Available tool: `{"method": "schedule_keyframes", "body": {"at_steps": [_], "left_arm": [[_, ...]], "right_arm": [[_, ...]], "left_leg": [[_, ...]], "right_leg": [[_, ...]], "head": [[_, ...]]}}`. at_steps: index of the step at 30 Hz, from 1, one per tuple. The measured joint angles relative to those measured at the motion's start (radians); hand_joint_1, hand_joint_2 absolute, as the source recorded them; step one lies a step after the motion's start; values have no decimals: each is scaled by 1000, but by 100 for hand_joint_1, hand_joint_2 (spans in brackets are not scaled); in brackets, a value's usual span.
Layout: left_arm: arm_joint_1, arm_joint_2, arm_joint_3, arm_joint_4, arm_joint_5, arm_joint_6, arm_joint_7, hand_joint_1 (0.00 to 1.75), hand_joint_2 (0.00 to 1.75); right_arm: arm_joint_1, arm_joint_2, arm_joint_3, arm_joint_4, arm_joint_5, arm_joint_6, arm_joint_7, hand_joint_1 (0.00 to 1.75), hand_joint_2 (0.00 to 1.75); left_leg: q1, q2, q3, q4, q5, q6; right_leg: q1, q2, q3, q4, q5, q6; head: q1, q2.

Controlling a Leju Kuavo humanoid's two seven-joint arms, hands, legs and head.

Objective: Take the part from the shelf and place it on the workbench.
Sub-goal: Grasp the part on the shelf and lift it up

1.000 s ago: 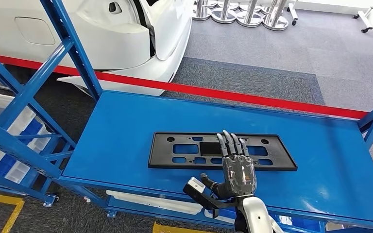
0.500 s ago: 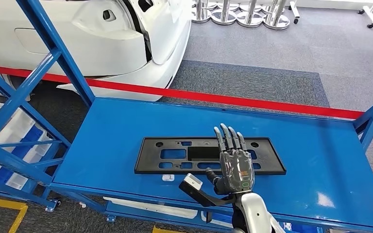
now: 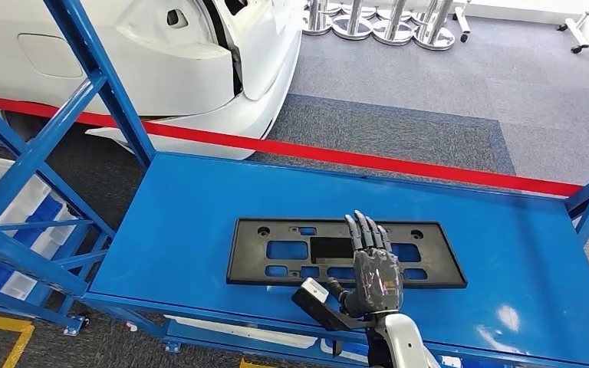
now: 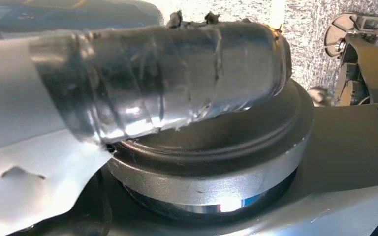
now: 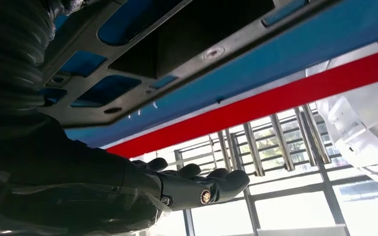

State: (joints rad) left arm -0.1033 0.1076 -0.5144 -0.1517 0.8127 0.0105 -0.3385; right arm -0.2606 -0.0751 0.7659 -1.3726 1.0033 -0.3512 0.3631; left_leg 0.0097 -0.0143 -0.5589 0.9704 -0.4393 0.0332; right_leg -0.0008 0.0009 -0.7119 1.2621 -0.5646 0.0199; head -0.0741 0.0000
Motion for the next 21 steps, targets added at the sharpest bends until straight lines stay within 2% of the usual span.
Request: {"method": "schedule_keyframes", "body": {"at_steps": [1, 2, 3, 5, 6, 8, 11, 12, 13, 15, 16, 17, 18, 19, 21], "left_arm": [[0, 0, 0, 0, 0, 0, 1, 0, 0], [0, 0, 0, 0, 0, 0, 1, 0, 0], [0, 0, 0, 0, 0, 0, 1, 0, 0], [-1, 0, -1, 0, 0, 0, 2, 0, 0], [-1, -1, -1, 0, 0, -1, 2, 0, 0], [-1, -1, -1, 0, 0, -1, 2, 0, 0], [0, 0, -2, 0, 0, -1, 2, 0, 0], [0, 0, -2, 0, 0, -1, 3, 0, 0], [0, 1, -2, 0, 0, -1, 5, 0, 0], [-3, 2, -3, 0, 0, -1, 8, 0, 0], [-5, 2, -3, 0, 0, -1, 8, 0, 0], [-5, 3, -4, 0, 0, -2, 9, 0, 0], [-6, 3, -4, 0, 0, -2, 8, 0, 0], [-5, 4, -4, 0, 0, -1, 7, 0, 0], [-2, 4, -4, 0, 0, -1, 5, 0, 0]], "right_arm": [[3, 0, 1, 9, -3, -3, -3, 0, 175], [4, 1, 2, 18, -5, -6, -5, 0, 175], [4, 2, 3, 26, -6, -8, -7, 0, 175], [2, 6, 4, 40, -7, -12, -10, 0, 175], [0, 8, 5, 47, -7, -14, -11, 0, 175], [-4, 14, 6, 59, -8, -16, -11, 0, 175], [-5, 19, 8, 73, -11, -19, -12, 0, 175], [-6, 21, 8, 78, -12, -20, -12, 0, 175], [-7, 24, 8, 83, -12, -21, -12, 0, 175], [-9, 26, 8, 95, -12, -22, -11, 0, 175], [-9, 27, 9, 101, -12, -22, -10, 0, 175], [-9, 26, 9, 106, -11, -22, -9, 0, 175], [-9, 26, 9, 110, -10, -22, -8, 0, 175], [-9, 26, 9, 114, -9, -22, -7, 0, 175], [-9, 26, 9, 119, -6, -21, -6, 0, 175]], "left_leg": [[0, 0, 0, 0, 0, 0], [0, -1, 1, 0, -1, 0], [0, -2, 2, 0, -1, -1], [-2, -4, 4, 0, -2, -3], [-3, -5, 4, 0, -4, -7], [-5, -5, 5, -1, -6, -17], [-5, -3, 10, 2, -15, -34], [-6, -2, 2, 24, -32, -38], [-6, 0, -18, 70, -58, -42], [-6, 1, -84, 204, -121, -45], [-6, 1, -112, 259, -139, -46], [-6, 1, -125, 282, -138, -46], [-6, 2, -120, 269, -119, -46], [-6, 2, -97, 219, -86, -45], [-5, 2, -35, 86, -22, -41]], "right_leg": [[-1, 0, -10, 19, 0, 0], [-1, 0, -5, 5, 14, -1], [-1, 0, 16, -40, 41, -4], [1, 1, 85, -182, 104, -15], [3, 0, 116, -246, 126, -21], [7, 0, 142, -300, 137, -29], [3, 0, 153, -314, 142, -44], [1, -1, 160, -323, 145, -49], [-1, -2, 166, -331, 148, -52], [0, -5, 170, -335, 148, -56], [1, -5, 170, -335, 148, -57], [1, -6, 171, -334, 146, -58], [2, -5, 172, -334, 145, -57], [2, -3, 174, -332, 143, -56], [4, 0, 174, -321, 135, -49]], "head": [[0, 0], [0, 0], [0, 0], [0, 0], [0, 0], [-1, 0], [-2, 0], [-4, 0], [-6, 0], [-8, 0], [-9, 0], [-9, 0], [-9, 0], [-9, 0], [-9, 0]]}}
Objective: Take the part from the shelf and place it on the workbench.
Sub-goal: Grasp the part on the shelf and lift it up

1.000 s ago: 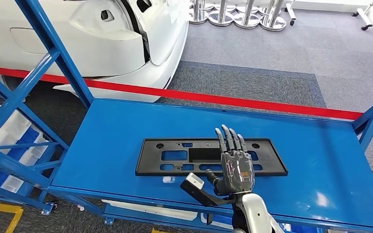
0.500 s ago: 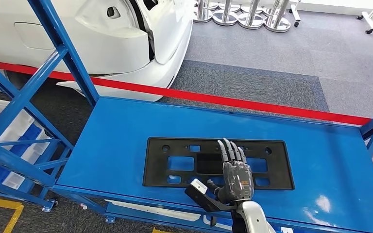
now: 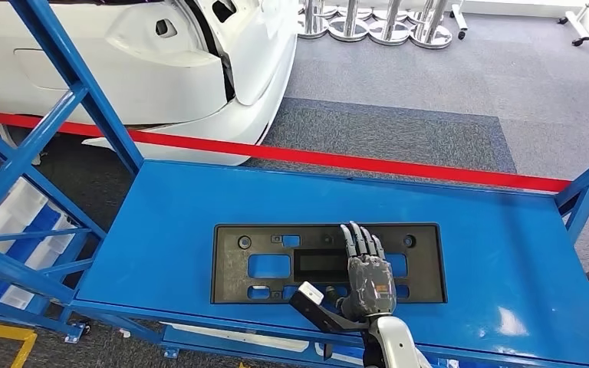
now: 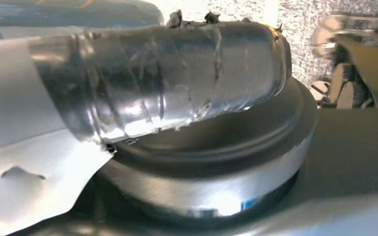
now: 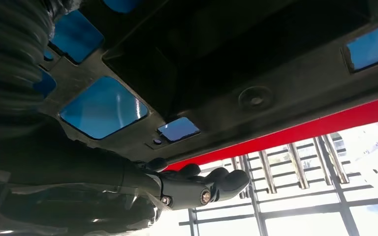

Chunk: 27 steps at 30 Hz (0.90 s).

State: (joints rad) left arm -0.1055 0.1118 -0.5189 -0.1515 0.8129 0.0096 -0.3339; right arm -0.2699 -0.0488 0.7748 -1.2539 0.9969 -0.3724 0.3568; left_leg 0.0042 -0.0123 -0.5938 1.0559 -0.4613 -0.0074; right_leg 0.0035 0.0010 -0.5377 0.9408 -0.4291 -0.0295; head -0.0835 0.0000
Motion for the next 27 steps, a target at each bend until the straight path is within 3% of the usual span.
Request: {"method": "schedule_keyframes", "body": {"at_steps": [2, 6, 7, 10, 11, 12, 13, 15, 16, 18, 21, 23, 25, 26, 27], "left_arm": [[2, -1, -1, 0, 0, 0, -1, 0, 0], [2, -4, -4, 0, 0, -1, -1, 0, 0], [2, -5, -4, 0, 0, -2, -1, 0, 0], [2, -6, -4, 0, 1, -1, -1, 0, 0], [2, -6, -4, 0, 1, -1, 0, 0, 0], [2, -7, -4, 0, 2, -1, 0, 0, 0], [2, -7, -4, 0, 2, -1, 1, 0, 0], [1, -8, -5, -1, 3, -1, 1, 0, 0], [1, -9, -5, -1, 3, -2, 2, 0, 0], [1, -12, -5, -2, 5, -2, 2, 0, 0], [1, -10, -5, -2, 7, -1, 2, 0, 0], [1, -8, -5, -2, 7, 0, 3, 0, 0], [0, -6, -5, -2, 8, 0, 7, 0, 0], [0, -5, -5, -2, 8, 0, 9, 0, 0], [0, -4, -5, -2, 8, 0, 10, 0, 0]], "right_arm": [[-2, 0, 0, 4, 3, 1, -1, 0, 175], [-7, 0, 1, 7, 5, 3, -2, 0, 175], [-8, 0, 2, 8, 5, 3, -3, 0, 175], [-8, 0, 2, 14, 3, 2, -8, 0, 175], [-8, 0, 3, 16, 1, 1, -9, 0, 175], [-8, 1, 3, 18, -1, 1, -10, 0, 175], [-9, 3, 3, 20, -2, 0, -10, 0, 175], [-12, 6, 4, 23, -5, -2, -10, 0, 175], [-13, 8, 4, 24, -6, -3, -10, 0, 175], [-15, 10, 6, 27, -9, -7, -10, 0, 175], [-15, 12, 6, 32, -12, -12, -8, 0, 175], [-15, 15, 7, 36, -13, -12, -5, 0, 175], [-14, 14, 7, 41, -13, -13, 3, 0, 175], [-13, 13, 7, 43, -13, -14, 8, 0, 175], [-12, 11, 6, 44, -13, -15, 13, 0, 175]], "left_leg": [[-1, -1, 31, -73, 22, 9], [4, -3, 32, -82, 22, 31], [7, -2, 32, -83, 23, 34], [6, -1, 31, -83, 23, 40], [5, -1, 32, -83, 22, 40], [4, -1, 33, -83, 22, 41], [2, -2, 35, -83, 22, 41], [-1, -3, 39, -83, 21, 40], [-3, -3, 39, -83, 21, 39], [-4, -2, 38, -84, 20, 31], [-3, 0, 41, -82, 13, 13], [-3, 1, 14, -14, -31, 4], [-1, 1, -47, 118, -97, -3], [0, 1, -71, 170, -115, -6], [0, 1, -80, 191, -114, -8]], "right_leg": [[4, 2, -6, 13, -8, 9], [4, 1, -17, 37, -27, 30], [2, 1, -35, 79, -52, 37], [-4, 0, -134, 282, -144, 51], [-4, 0, -155, 320, -150, 51], [-3, 0, -156, 317, -136, 47], [-2, 1, -140, 279, -107, 41], [4, 1, -72, 133, -38, 20], [8, -1, -44, 75, -18, 11], [14, -4, -20, 19, -6, 4], [10, -5, -9, -3, 7, -2], [4, -6, 2, -21, 16, -8], [5, -8, 3, -24, 17, -11], [5, -9, 3, -22, 16, -11], [4, -9, 3, -20, 15, -11]], "head": [[2, 0], [6, 0], [8, 0], [12, 0], [12, 0], [12, 0], [13, 0], [12, 0], [12, 0], [11, 0], [11, 0], [8, 0], [7, 0], [7, 0], [6, 0]]}}
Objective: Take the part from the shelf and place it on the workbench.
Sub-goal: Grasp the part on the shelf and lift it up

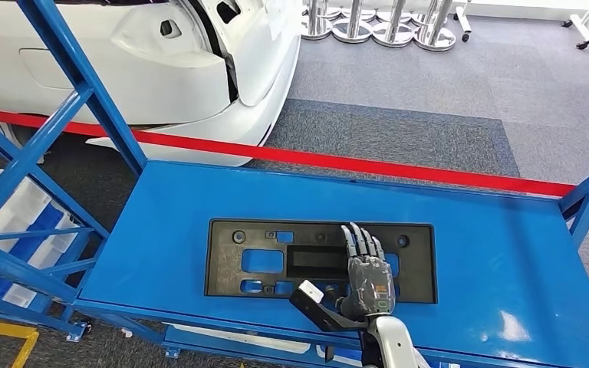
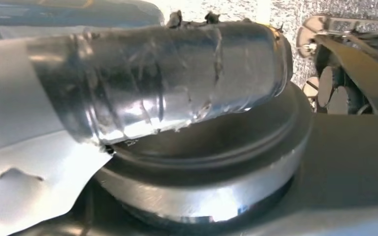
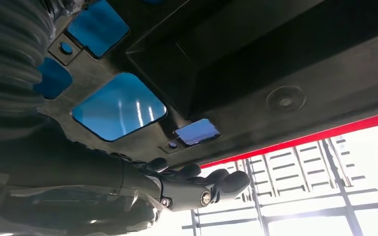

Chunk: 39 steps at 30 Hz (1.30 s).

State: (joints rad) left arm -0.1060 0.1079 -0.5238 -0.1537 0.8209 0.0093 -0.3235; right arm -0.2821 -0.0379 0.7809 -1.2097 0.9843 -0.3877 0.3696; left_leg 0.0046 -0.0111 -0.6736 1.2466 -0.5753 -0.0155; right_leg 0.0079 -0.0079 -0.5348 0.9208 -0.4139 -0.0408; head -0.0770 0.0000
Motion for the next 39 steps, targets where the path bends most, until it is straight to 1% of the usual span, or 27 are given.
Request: {"method": "schedule_keyframes", "body": {"at_steps": [1, 3, 4, 6, 9, 10, 11, 13, 14, 15, 16, 17, 19, 20, 21, 24, 25, 26, 29, 30, 31, 32, 33, 34, 35, 36, 39], "left_arm": [[0, 1, 0, 0, 0, 0, 0, 0, 0], [3, 2, 0, 1, 0, 1, 0, 0, 0], [4, 2, 0, 2, 0, 2, -1, 0, 0], [6, 2, 0, 3, 0, 2, -2, 0, 0], [6, 1, 0, 3, 1, 1, -3, 0, 0], [6, 1, 0, 3, 1, 1, -3, 0, 0], [5, 0, 0, 3, 1, 1, -3, 0, 0], [5, 0, 0, 3, 2, 0, -3, 0, 0], [5, 0, 0, 3, 2, -1, -5, 0, 0], [5, 0, 0, 3, 2, -1, -6, 0, 0], [5, 0, 0, 3, 2, -2, -9, 0, 0], [4, 0, 0, 3, 3, -2, -11, 0, 0], [3, -1, -1, 3, 3, -3, -13, 0, 0], [2, -1, -1, 3, 3, -4, -14, 0, 0], [1, -2, -1, 3, 3, -4, -14, 0, 0], [1, -2, -3, 3, 3, -5, -14, 0, 0], [2, -1, -3, 3, 4, -5, -13, 0, 0], [1, -1, -3, 3, 4, -5, -12, 0, 0], [-3, 0, -8, 3, 6, -5, -10, 0, 0], [-4, 1, -11, 3, 6, -5, -9, 0, 0], [-4, 1, -14, 3, 6, -5, -10, 0, 0], [-3, 1, -15, 3, 7, -4, -11, 0, 0], [-1, 1, -16, 3, 7, -3, -13, 0, 0], [1, 0, -16, 4, 7, -2, -16, 0, 0], [2, 0, -16, 5, 7, -1, -17, 0, 0], [3, -1, -16, 6, 7, 0, -18, 0, 0], [4, -2, -17, 6, 9, -2, -17, 0, 0]], "right_arm": [[0, -3, -1, 1, 1, -1, 5, 0, 175], [0, -10, -7, 1, 3, -4, 14, 0, 175], [-1, -14, -11, 0, 4, -5, 17, 0, 175], [-3, -23, -20, -1, 8, -8, 20, 0, 175], [-5, -35, -35, -2, 17, -12, 18, 0, 175], [-5, -37, -39, -3, 21, -13, 17, 0, 175], [-5, -40, -43, -3, 26, -13, 16, 0, 175], [-4, -44, -49, -6, 40, -12, 14, 0, 175], [-4, -46, -51, -10, 48, -10, 13, 0, 175], [-3, -46, -54, -15, 58, -7, 13, 0, 175], [-3, -47, -57, -22, 70, -2, 12, 0, 175], [-3, -47, -60, -31, 82, 1, 12, 0, 175], [-7, -47, -65, -57, 112, 5, 10, 0, 175], [-10, -47, -66, -74, 126, 6, 8, 0, 175], [-12, -46, -67, -91, 139, 7, 7, 0, 175], [-15, -46, -69, -136, 165, 14, 6, 0, 175], [-15, -46, -69, -148, 171, 16, 6, 0, 175], [-16, -45, -69, -160, 176, 18, 6, 0, 175], [-19, -44, -69, -187, 184, 22, 6, 0, 175], [-19, -44, -68, -194, 186, 22, 6, 0, 175], [-18, -45, -68, -201, 190, 22, 6, 0, 175], [-19, -45, -68, -210, 194, 22, 6, 0, 175], [-19, -45, -68, -218, 197, 22, 6, 0, 175], [-20, -45, -68, -227, 201, 22, 6, 0, 175], [-21, -45, -68, -237, 204, 23, 6, 0, 175], [-23, -45, -68, -245, 206, 24, 6, 0, 175], [-25, -45, -68, -263, 209, 25, 5, 0, 175]], "left_leg": [[1, 0, 12, -21, 21, -2], [5, 1, 75, -146, 87, -4], [6, 0, 106, -209, 110, -1], [5, -2, 133, -268, 121, 11], [5, -3, 131, -272, 125, 33], [7, -2, 130, -273, 127, 38], [9, 0, 128, -274, 131, 43], [8, 3, 122, -274, 137, 50], [7, 4, 119, -273, 141, 52], [6, 4, 115, -273, 143, 53], [5, 3, 112, -273, 146, 53], [3, 2, 111, -273, 148, 52], [-2, -1, 109, -273, 152, 48], [-4, -1, 107, -273, 155, 44], [-4, -1, 106, -273, 157, 40], [-3, -1, 101, -276, 163, 22], [-3, -1, 95, -264, 148, 16], [-4, -1, 82, -233, 119, 11], [-3, 0, 23, -52, -4, 2], [-2, 0, 18, -13, -23, 0], [-2, 0, 31, -10, -24, -2], [-1, 0, 64, -48, -6, -3], [1, 0, 110, -115, 18, -4], [1, 0, 154, -186, 36, -2], [1, -1, 185, -241, 50, 4], [-1, -3, 199, -272, 57, 10], [-4, -5, 187, -277, 75, 33]], "right_leg": [[-1, 1, 0, 4, -2, 1], [-2, 4, 0, 14, -8, 7], [0, 5, -3, 23, -13, 12], [2, 7, -9, 34, -19, 22], [1, 7, -15, 43, -25, 36], [-1, 7, -25, 65, -41, 43], [-3, 7, -45, 112, -70, 50], [-8, 7, -105, 246, -142, 61], [-9, 7, -133, 308, -169, 63], [-10, 7, -144, 335, -176, 63], [-9, 7, -138, 328, -165, 60], [-9, 7, -112, 281, -138, 54], [-4, 9, -30, 131, -74, 35], [-1, 9, -2, 76, -54, 29], [2, 10, 14, 42, -42, 24], [2, 7, 12, 22, -24, 16], [0, 5, 11, 13, -14, 12], [-3, 3, 8, 3, -3, 7], [-4, -1, -15, -1, 19, 1], [-4, -2, -26, 2, 25, 2], [-4, -2, -38, 6, 31, 2], [-4, -2, -49, 12, 37, 4], [-4, -1, -60, 18, 42, 6], [-3, 0, -71, 27, 46, 10], [-2, 1, -80, 35, 50, 15], [-1, 1, -87, 40, 55, 21], [-4, 1, -96, 39, 73, 38]], "head": [[0, 0], [0, 0], [-1, 0], [1, 0], [3, 0], [4, 0], [6, 0], [10, 0], [10, 0], [10, 0], [10, 0], [10, 0], [9, 0], [9, 0], [8, 0], [8, 0], [7, 0], [6, 0], [4, 0], [3, 0], [3, 0], [3, 0], [3, 0], [2, 0], [3, 0], [4, 0], [5, 0]]}}
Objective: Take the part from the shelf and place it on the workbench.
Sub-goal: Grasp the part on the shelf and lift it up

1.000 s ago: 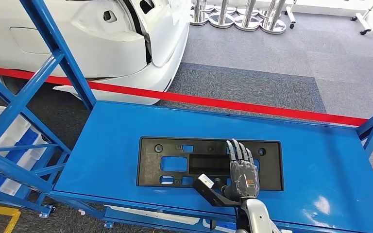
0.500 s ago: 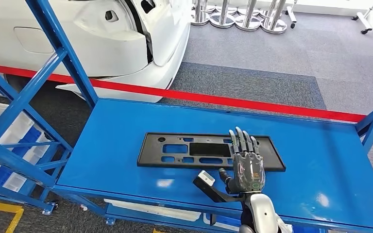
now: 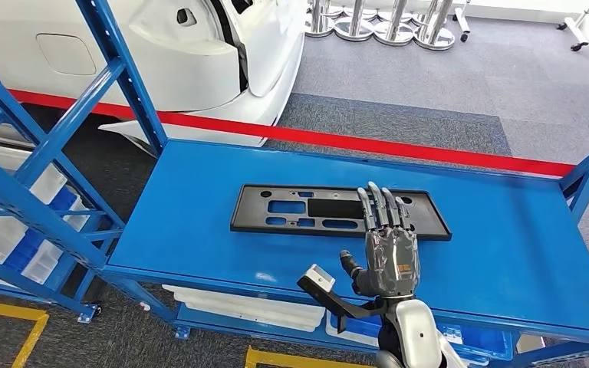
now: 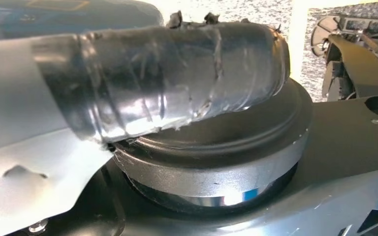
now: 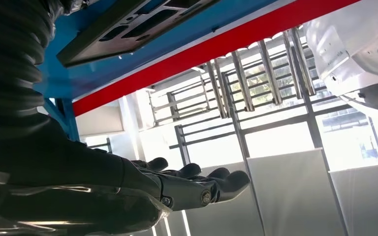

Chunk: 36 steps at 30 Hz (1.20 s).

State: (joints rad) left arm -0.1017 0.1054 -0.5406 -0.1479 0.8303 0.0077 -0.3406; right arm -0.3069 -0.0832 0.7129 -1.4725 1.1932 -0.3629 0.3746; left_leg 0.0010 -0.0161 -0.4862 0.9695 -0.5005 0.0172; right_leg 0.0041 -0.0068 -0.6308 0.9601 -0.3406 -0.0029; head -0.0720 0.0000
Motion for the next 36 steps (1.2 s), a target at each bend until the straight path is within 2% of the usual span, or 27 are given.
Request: {"method": "schedule_keyframes", "body": {"at_steps": [1, 2, 3, 5, 6, 7, 8, 9, 10, 11, 12, 13, 15, 17, 18, 20, 21, 22, 23, 24, 26, 27, 28, 31, 32, 33, 36], "left_arm": [[0, -1, 0, 0, 1, -1, 0, 0, 0], [-1, -2, 0, 0, 2, -1, 1, 0, 0], [-3, -3, -1, 0, 2, -2, 1, 0, 0], [-4, -3, -1, -1, 3, -2, 1, 0, 0], [-5, -4, -1, -1, 3, -2, 1, 0, 0], [-5, -4, -1, -1, 3, -2, 1, 0, 0], [-5, -4, -1, -1, 3, -3, 1, 0, 0], [-6, -4, -1, -1, 3, -3, 1, 0, 0], [-7, -4, -2, -2, 4, -3, 0, 0, 0], [-7, -4, -2, -3, 4, -3, 0, 0, 0], [-8, -4, -3, -4, 6, -3, 0, 0, 0], [-9, -5, -3, -5, 7, -2, -1, 0, 0], [-9, -5, -4, -5, 10, 1, -1, 0, 0], [-8, -4, -5, -5, 11, 2, 0, 0, 0], [-9, -3, -6, -5, 12, 2, 0, 0, 0], [-10, -2, -7, -5, 13, 2, 3, 0, 0], [-11, -1, -7, -5, 13, 3, 3, 0, 0], [-11, 0, -7, -5, 14, 3, 4, 0, 0], [-10, 0, -8, -5, 14, 3, 4, 0, 0], [-9, 1, -8, -5, 14, 4, 3, 0, 0], [-6, 3, -10, -5, 14, 7, 1, 0, 0], [-4, 3, -11, -4, 14, 10, 0, 0, 0], [-3, 3, -11, -4, 14, 12, 0, 0, 0], [-3, 2, -11, -4, 15, 13, 0, 0, 0], [-3, 1, -11, -4, 15, 13, 1, 0, 0], [-3, 0, -11, -4, 15, 13, 1, 0, 0], [-3, 0, -11, -4, 17, 13, 1, 0, 0]], "right_arm": [[1, 0, 0, -5, 1, 0, 0, 0, 175], [2, -1, 0, -10, 2, 0, 0, 0, 175], [2, -1, 1, -16, 4, 0, 0, 0, 175], [6, -2, 2, -28, 8, 0, 0, 0, 175], [9, -2, 2, -31, 9, 0, 0, 0, 175], [12, -2, 3, -34, 10, 1, 0, 0, 175], [15, -2, 4, -36, 10, 1, 0, 0, 175], [16, -2, 4, -39, 9, 3, 0, 0, 175], [16, -1, 5, -43, 6, 4, 0, 0, 175], [14, 0, 6, -46, -1, 6, 0, 0, 175], [13, 2, 8, -48, -13, 5, -2, 0, 175], [13, 4, 9, -48, -29, 0, -4, 0, 175], [16, 10, 12, -35, -64, -18, -10, 0, 175], [20, 17, 18, -9, -87, -43, -15, 0, 175], [21, 21, 22, 7, -95, -55, -17, 0, 175], [28, 26, 27, 37, -108, -72, -20, 0, 175], [33, 26, 29, 49, -114, -75, -20, 0, 175], [39, 26, 29, 58, -117, -77, -18, 0, 175], [43, 25, 30, 68, -120, -79, -16, 0, 175], [44, 25, 31, 81, -123, -83, -13, 0, 175], [46, 25, 31, 112, -131, -91, -9, 0, 175], [47, 24, 31, 126, -135, -94, -8, 0, 175], [49, 23, 31, 136, -139, -98, -8, 0, 175], [51, 21, 31, 157, -147, -109, -7, 0, 175], [51, 19, 31, 164, -150, -113, -7, 0, 175], [52, 18, 30, 171, -152, -116, -6, 0, 175], [58, 12, 30, 199, -160, -127, -4, 0, 175]], "left_leg": [[2, 1, -7, -1, 9, 6], [5, 3, -17, -2, 18, 12], [7, 5, -29, -3, 27, 17], [8, 6, -54, -3, 45, 20], [8, 7, -66, -3, 53, 20], [8, 7, -76, -3, 61, 19], [7, 7, -86, -2, 69, 18], [6, 6, -93, -2, 76, 16], [6, 6, -98, -2, 82, 14], [5, 5, -103, -2, 87, 10], [4, 5, -105, -2, 92, 5], [4, 6, -107, -2, 97, -1], [5, 7, -108, -6, 106, -15], [5, 8, -117, 10, 90, -26], [5, 9, -133, 48, 62, -29], [5, 9, -186, 177, -17, -35], [5, 9, -209, 242, -47, -37], [5, 9, -218, 279, -57, -39], [6, 10, -209, 279, -49, -40], [7, 10, -181, 241, -25, -41], [8, 10, -97, 109, 28, -38], [8, 10, -67, 56, 40, -35], [7, 10, -51, 25, 41, -29], [8, 8, -54, 9, 36, -9], [10, 8, -55, 8, 38, -3], [13, 9, -56, 6, 41, 2], [14, 10, -63, 5, 44, 10]], "right_leg": [[-1, 1, -7, 6, -7, 6], [-2, 2, -20, 30, -32, 13], [-4, 3, -39, 76, -74, 20], [-8, 3, -82, 216, -171, 31], [-9, 3, -95, 276, -197, 33], [-9, 3, -92, 306, -202, 33], [-9, 4, -70, 297, -189, 30], [-9, 4, -28, 249, -167, 24], [-7, 4, 30, 174, -150, 16], [-4, 4, 86, 96, -144, 8], [-1, 4, 127, 35, -145, 1], [2, 3, 150, -3, -150, -5], [4, 3, 155, -25, -150, -12], [0, 1, 157, -41, -135, -22], [-2, -1, 156, -48, -126, -28], [-2, -4, 148, -51, -117, -34], [-1, -5, 143, -50, -114, -35], [0, -7, 138, -47, -113, -35], [0, -8, 134, -43, -112, -35], [0, -8, 129, -38, -113, -35], [2, -7, 121, -24, -116, -29], [3, -7, 117, -17, -119, -25], [5, -7, 112, -9, -121, -20], [6, -7, 100, 6, -125, -4], [4, -5, 92, 21, -135, 4], [3, -3, 75, 56, -156, 12], [-6, 0, -24, 250, -241, 28]], "head": [[1, 0], [4, 0], [6, 0], [11, 0], [11, 0], [11, 0], [11, 0], [11, 0], [10, 0], [11, 0], [10, 0], [10, 0], [10, 0], [8, 0], [7, 0], [5, 0], [4, 0], [4, 0], [4, 0], [4, 0], [4, 0], [4, 0], [5, 0], [5, 0], [6, 0], [8, 0], [11, 0]]}}
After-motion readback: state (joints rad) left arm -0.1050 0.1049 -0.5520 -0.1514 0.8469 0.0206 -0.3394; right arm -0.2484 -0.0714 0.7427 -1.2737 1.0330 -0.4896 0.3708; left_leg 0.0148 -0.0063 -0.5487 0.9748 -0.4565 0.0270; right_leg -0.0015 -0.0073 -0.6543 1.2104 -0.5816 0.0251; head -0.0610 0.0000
